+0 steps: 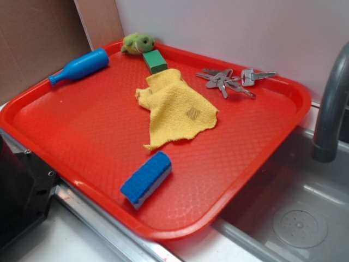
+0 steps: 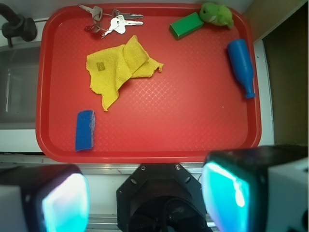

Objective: Grab the blue sponge.

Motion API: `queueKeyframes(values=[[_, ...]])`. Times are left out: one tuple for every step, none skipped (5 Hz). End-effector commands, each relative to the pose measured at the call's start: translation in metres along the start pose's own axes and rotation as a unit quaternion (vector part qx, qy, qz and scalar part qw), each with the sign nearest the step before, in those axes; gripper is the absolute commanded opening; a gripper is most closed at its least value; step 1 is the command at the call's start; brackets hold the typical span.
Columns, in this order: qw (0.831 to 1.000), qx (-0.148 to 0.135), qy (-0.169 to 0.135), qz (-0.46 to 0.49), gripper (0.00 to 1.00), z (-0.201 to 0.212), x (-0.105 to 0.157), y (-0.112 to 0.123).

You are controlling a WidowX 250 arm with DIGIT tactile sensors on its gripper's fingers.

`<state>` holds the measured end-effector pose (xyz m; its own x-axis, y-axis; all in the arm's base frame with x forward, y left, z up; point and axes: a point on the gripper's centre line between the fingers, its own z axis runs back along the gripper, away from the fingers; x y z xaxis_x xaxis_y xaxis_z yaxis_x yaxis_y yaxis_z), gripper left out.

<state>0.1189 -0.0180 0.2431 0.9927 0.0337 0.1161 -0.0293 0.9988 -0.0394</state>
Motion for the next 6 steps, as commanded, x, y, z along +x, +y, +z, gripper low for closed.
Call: queueKeyframes(values=[[1.000, 0.000, 0.000, 0.000, 1.00, 0.000, 0.000, 0.000], [0.997, 0.015, 0.029, 0.069, 1.00, -0.052, 0.002, -0.033], [0.994, 0.010, 0.037, 0.107, 1.00, -0.091, 0.002, -0.051], [0.995, -0.005, 0.047, 0.089, 1.00, -0.124, 0.000, -0.066], [0.996, -0.002, 0.046, 0.074, 1.00, -0.157, 0.004, -0.073], [0.998, -0.004, 0.046, 0.046, 1.00, -0.187, 0.013, -0.080]])
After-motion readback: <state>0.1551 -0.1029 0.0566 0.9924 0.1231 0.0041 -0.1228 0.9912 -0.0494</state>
